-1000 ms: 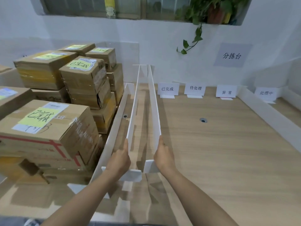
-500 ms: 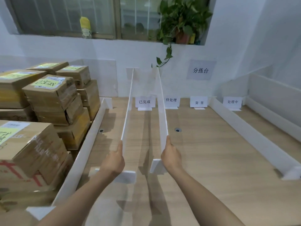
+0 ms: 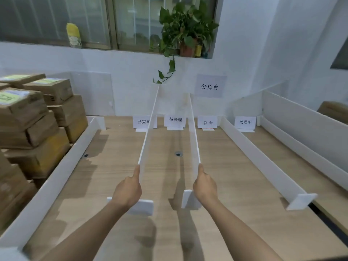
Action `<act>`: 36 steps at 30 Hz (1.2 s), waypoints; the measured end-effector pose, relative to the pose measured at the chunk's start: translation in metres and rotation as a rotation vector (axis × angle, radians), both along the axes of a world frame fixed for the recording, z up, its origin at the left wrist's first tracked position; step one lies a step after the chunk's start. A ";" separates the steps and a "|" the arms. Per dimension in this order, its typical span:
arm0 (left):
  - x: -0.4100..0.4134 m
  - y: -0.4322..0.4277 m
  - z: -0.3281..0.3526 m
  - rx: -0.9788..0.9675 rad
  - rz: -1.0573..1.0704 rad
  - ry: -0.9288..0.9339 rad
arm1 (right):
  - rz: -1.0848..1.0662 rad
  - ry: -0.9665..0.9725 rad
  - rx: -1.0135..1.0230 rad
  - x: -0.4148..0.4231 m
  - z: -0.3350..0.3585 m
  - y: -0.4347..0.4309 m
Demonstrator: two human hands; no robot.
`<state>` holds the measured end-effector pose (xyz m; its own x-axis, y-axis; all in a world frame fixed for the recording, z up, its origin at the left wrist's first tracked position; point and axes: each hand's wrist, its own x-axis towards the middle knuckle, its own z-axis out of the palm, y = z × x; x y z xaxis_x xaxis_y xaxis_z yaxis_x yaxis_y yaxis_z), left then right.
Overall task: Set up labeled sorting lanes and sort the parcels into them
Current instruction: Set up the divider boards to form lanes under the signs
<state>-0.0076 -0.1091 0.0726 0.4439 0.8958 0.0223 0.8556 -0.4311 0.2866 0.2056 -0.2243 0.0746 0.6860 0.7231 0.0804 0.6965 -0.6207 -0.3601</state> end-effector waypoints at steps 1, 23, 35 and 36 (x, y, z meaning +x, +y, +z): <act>0.009 -0.005 -0.001 0.004 -0.004 0.010 | -0.002 -0.004 -0.009 0.009 0.000 -0.007; 0.090 0.020 -0.039 0.310 -0.140 0.003 | 0.021 0.033 -0.130 0.090 -0.024 -0.009; 0.114 0.044 -0.029 -0.060 -0.006 0.024 | 0.000 0.037 -0.117 0.108 -0.031 0.032; 0.114 0.044 -0.029 -0.075 -0.003 0.022 | -0.001 0.038 -0.119 0.110 -0.030 0.034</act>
<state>0.1068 -0.0648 0.0433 0.4466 0.8931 -0.0546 0.8605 -0.4120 0.2997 0.3156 -0.1901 0.0443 0.6879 0.7251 -0.0323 0.6828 -0.6616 -0.3101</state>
